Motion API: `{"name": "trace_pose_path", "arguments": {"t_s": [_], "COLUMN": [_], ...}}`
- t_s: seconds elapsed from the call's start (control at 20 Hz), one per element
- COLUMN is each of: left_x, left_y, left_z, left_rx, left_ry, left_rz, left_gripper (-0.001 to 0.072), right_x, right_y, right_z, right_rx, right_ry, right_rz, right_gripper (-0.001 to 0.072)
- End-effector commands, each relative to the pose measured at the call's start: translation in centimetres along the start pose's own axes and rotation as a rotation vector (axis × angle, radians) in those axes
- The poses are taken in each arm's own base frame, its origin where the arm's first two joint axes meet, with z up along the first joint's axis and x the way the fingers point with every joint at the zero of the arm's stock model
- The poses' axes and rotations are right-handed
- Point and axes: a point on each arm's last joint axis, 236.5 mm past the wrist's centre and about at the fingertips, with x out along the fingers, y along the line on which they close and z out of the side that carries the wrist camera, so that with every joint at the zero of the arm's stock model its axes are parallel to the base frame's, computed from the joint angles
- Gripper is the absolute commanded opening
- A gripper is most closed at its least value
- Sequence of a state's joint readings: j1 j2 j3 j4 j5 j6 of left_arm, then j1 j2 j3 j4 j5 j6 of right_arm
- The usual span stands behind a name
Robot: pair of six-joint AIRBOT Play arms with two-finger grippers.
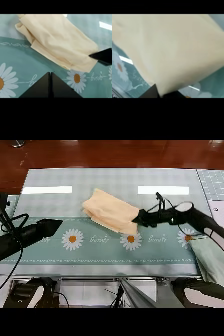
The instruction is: Fold the shirts.
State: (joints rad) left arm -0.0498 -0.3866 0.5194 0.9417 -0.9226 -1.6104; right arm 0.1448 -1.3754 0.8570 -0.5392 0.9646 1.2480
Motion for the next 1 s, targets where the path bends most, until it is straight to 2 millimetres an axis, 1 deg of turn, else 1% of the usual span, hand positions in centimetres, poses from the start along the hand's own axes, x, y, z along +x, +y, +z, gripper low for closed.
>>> {"name": "trace_pose_path", "arguments": {"t_s": [0.0,0.1,0.2,0.3,0.4,0.5,0.6,0.65,0.7,0.8,0.85,0.95], "left_x": [0.0,0.0,0.0,0.0,0.0,0.0,0.0,0.0,0.0,0.0,0.0,0.0], "left_y": [0.0,0.0,0.0,0.0,0.0,0.0,0.0,0.0,0.0,0.0,0.0,0.0], "left_z": [0.0,0.0,0.0,0.0,0.0,0.0,0.0,0.0,0.0,0.0,0.0,0.0], "left_rx": [0.0,0.0,0.0,0.0,0.0,0.0,0.0,0.0,0.0,0.001,0.001,0.0], "left_ry": [0.001,0.001,0.001,0.001,0.001,0.001,0.001,0.001,0.001,0.001,0.001,0.001], "left_rz": [0.001,0.001,0.001,0.001,0.001,0.001,0.001,0.001,0.001,0.001,0.001,0.001], "left_gripper": [0.002,0.002,0.002,0.002,0.002,0.002,0.002,0.002,0.002,0.002,0.002,0.002], "right_x": [-3.8,-7.4,-11.3,-15.4,-19.5,-23.7,-28.0,-30.1,-32.1,-35.9,-37.9,-41.3], "right_y": [6.0,9.1,11.1,12.1,12.1,11.3,9.6,8.4,7.2,4.5,2.8,0.6], "right_z": [3.2,5.7,7.8,8.9,9.4,9.6,9.4,8.9,8.3,6.5,5.4,3.6], "right_rx": [-0.239,-0.335,-0.398,-0.424,-0.403,-0.349,-0.273,-0.232,-0.187,-0.085,-0.02,0.092], "right_ry": [0.033,-0.01,-0.068,-0.108,-0.139,-0.187,-0.245,-0.269,-0.288,-0.319,-0.335,-0.429], "right_rz": [-0.013,-0.08,-0.164,-0.224,-0.265,-0.295,-0.329,-0.352,-0.373,-0.429,-0.478,-0.545], "right_gripper": [0.002,0.002,0.002,0.002,0.002,0.002,0.002,0.002,0.002,0.002,0.002,0.002]}}
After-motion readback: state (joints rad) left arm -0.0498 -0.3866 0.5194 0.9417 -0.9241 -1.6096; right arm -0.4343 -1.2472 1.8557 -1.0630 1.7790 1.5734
